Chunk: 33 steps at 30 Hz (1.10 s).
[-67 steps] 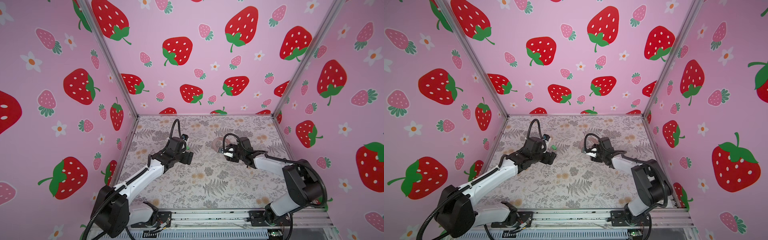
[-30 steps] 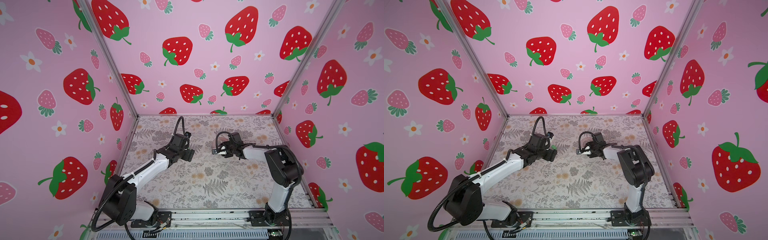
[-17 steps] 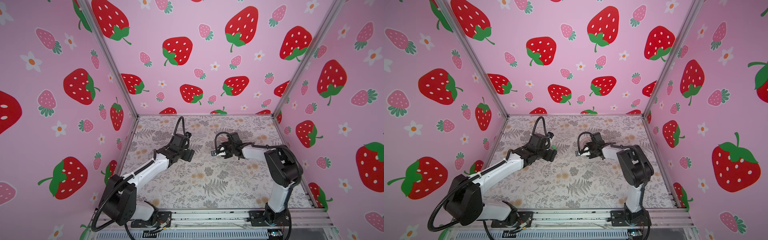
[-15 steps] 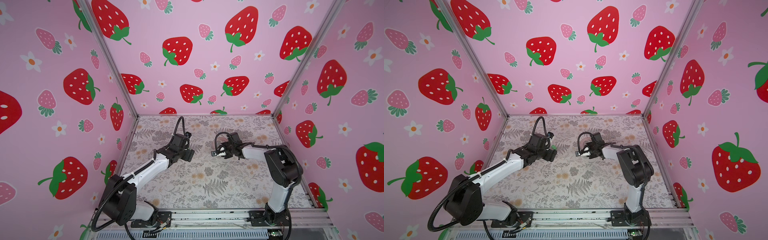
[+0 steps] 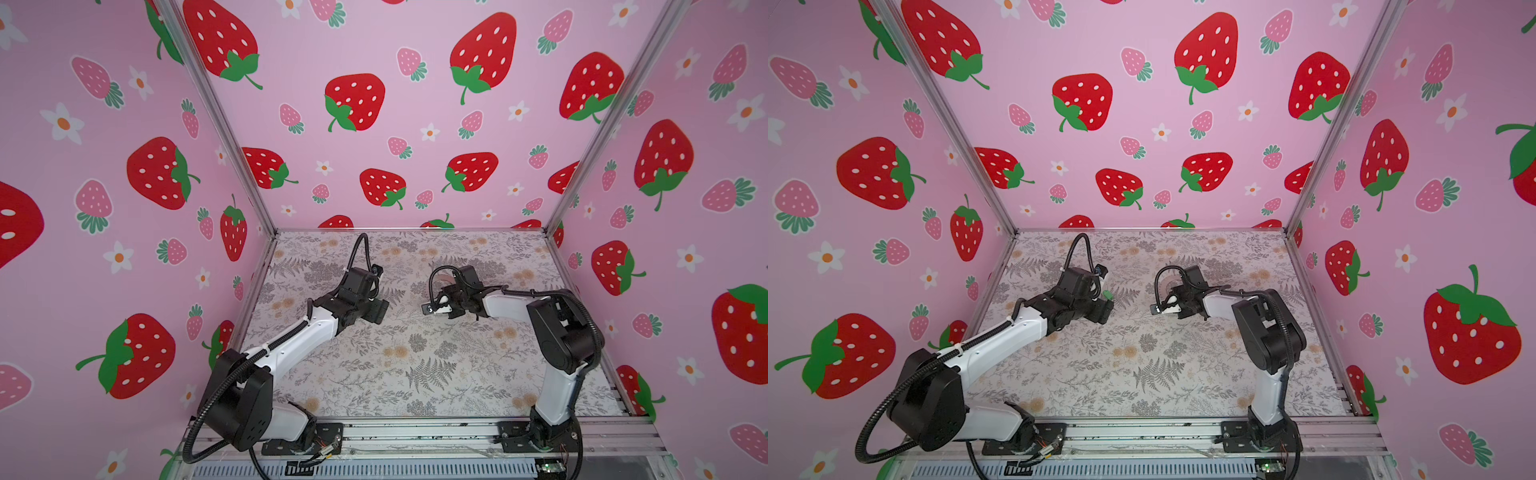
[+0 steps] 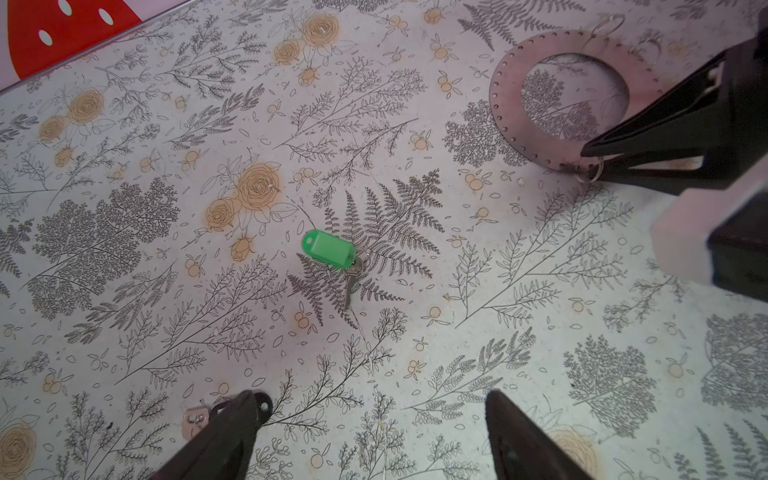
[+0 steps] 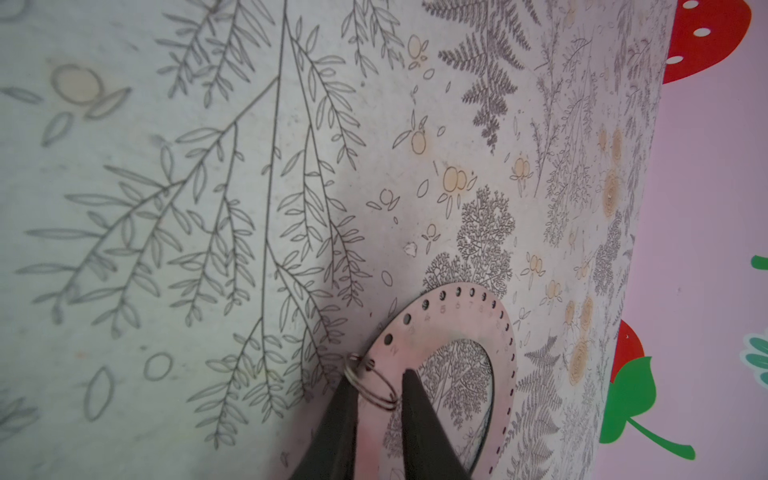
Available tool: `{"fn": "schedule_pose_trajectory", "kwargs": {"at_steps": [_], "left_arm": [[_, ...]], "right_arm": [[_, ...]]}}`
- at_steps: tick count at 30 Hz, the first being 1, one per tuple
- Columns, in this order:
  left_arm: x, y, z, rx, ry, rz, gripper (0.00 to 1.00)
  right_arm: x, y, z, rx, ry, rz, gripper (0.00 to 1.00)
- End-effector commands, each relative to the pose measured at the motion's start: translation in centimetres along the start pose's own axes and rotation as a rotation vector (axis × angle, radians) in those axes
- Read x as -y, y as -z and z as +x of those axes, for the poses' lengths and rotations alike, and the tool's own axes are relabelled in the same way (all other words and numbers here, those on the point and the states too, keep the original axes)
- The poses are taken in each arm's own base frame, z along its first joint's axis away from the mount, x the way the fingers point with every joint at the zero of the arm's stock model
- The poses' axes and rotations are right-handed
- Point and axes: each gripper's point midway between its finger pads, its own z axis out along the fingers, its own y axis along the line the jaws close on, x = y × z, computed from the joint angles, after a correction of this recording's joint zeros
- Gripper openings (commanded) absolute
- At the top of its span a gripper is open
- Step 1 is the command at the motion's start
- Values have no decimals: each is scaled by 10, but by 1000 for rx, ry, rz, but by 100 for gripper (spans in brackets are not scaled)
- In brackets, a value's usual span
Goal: Put the keys on the keyring
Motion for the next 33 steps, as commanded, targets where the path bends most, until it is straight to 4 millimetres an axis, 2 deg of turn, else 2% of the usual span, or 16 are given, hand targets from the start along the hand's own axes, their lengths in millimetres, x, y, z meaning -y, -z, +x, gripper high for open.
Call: {"fn": "schedule_pose_trajectory", "kwargs": {"at_steps": [1, 11, 16, 23, 27, 33], "left_arm": [[-3, 2, -10, 7, -11, -17, 87], [-4, 1, -8, -4, -12, -21, 87], [-3, 3, -11, 4, -11, -18, 87], [7, 13, -21, 99, -36, 43, 84], [14, 29, -23, 277, -109, 77, 82], [23, 54, -31, 393, -212, 121, 83]], "right_arm": [[-14, -6, -3, 7, 12, -53, 20], [-15, -4, -4, 1, 15, -60, 12], [-8, 2, -10, 17, 13, -39, 9], [11, 28, -38, 124, -23, -13, 7], [32, 53, -64, 241, -45, 31, 7], [53, 70, -79, 297, -90, 24, 6]]}}
